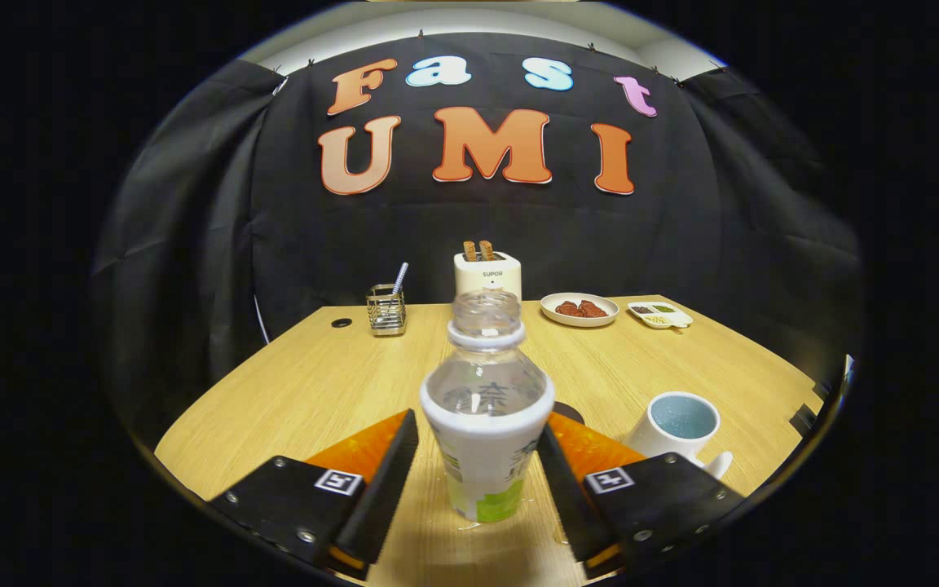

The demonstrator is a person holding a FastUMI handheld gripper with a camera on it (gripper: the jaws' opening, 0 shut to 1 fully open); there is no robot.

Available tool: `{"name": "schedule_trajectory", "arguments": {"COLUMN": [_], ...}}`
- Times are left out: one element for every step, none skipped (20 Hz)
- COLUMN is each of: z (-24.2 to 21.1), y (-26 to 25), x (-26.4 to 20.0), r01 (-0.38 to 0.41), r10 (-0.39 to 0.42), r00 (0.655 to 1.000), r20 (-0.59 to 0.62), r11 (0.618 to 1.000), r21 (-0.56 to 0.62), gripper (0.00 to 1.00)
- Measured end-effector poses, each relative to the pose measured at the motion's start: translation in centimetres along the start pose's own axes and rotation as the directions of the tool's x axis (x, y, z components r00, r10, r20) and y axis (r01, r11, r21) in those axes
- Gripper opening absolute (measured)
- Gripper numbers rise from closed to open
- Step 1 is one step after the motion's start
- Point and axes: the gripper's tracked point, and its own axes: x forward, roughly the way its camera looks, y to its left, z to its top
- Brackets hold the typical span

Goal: Take the bottle from table, then pour the juice into the cup, finally place the bottle on the coaster

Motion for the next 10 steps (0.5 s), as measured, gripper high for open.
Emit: {"name": "schedule_trajectory", "arguments": {"z": [0.1, 0.1, 0.1, 0.1, 0.0, 0.2, 0.5, 0.9, 1.6, 2.1], "y": [0.0, -0.2, -0.4, -0.7, -0.7, -0.6, -0.5, -0.4, -0.5, -0.5], "x": [0.0, -0.2, -0.4, -0.5, -0.6, -0.6, -0.8, -0.9, -1.1, -1.2], "r01": [-0.001, 0.003, 0.009, 0.017, 0.017, 0.012, 0.002, -0.007, -0.016, -0.028], "r10": [0.001, -0.003, -0.009, -0.017, -0.018, -0.013, -0.003, 0.006, 0.013, 0.022], "r00": [1.000, 1.000, 1.000, 1.000, 1.000, 1.000, 1.000, 1.000, 0.999, 0.999], "r20": [0.014, 0.012, 0.015, 0.014, 0.010, 0.012, 0.015, 0.020, 0.031, 0.043], "r11": [1.000, 1.000, 1.000, 1.000, 0.999, 0.999, 0.998, 0.997, 0.995, 0.990], "r21": [0.013, 0.019, 0.023, 0.026, 0.034, 0.044, 0.057, 0.072, 0.097, 0.135], "gripper": [0.66, 0.63, 0.59, 0.58, 0.58, 0.58, 0.58, 0.58, 0.58, 0.58]}}
